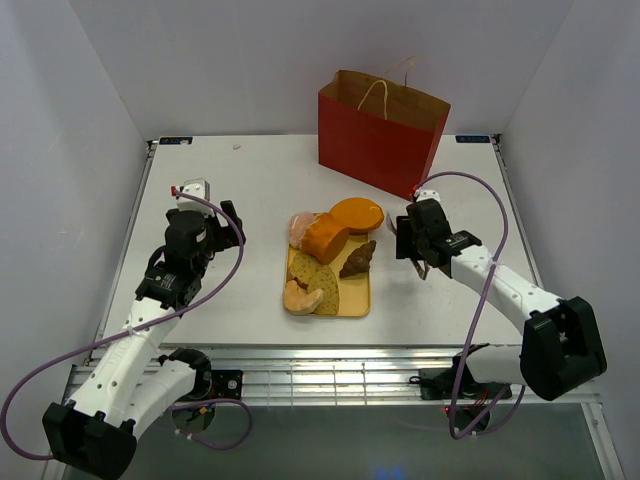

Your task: Place the fake bread into the paper bag

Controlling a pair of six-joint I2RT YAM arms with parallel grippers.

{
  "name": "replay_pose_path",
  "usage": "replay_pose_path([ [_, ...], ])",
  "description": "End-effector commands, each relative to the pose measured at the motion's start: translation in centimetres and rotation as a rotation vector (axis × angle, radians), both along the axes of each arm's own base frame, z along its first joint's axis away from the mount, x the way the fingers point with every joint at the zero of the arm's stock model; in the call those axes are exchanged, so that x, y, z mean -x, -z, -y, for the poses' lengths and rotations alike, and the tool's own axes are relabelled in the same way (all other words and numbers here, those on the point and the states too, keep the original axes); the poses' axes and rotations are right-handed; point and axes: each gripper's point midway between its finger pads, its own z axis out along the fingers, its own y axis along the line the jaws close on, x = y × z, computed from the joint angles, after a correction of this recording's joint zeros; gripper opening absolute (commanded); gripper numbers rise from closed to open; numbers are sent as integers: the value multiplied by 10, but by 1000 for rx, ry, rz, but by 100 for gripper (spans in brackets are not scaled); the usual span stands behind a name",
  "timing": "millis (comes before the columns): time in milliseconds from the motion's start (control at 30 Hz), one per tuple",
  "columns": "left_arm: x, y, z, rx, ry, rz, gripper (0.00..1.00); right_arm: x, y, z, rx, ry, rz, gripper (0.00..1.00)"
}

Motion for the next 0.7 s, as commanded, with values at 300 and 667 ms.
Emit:
replay_pose_path([
  [300,0,-15,-4,1,-20,46,98,11,-51,11,-9,8,76,65],
  [667,0,-14,-4,1,-22,43,98,25,-87,-8,-143,-82,135,63],
])
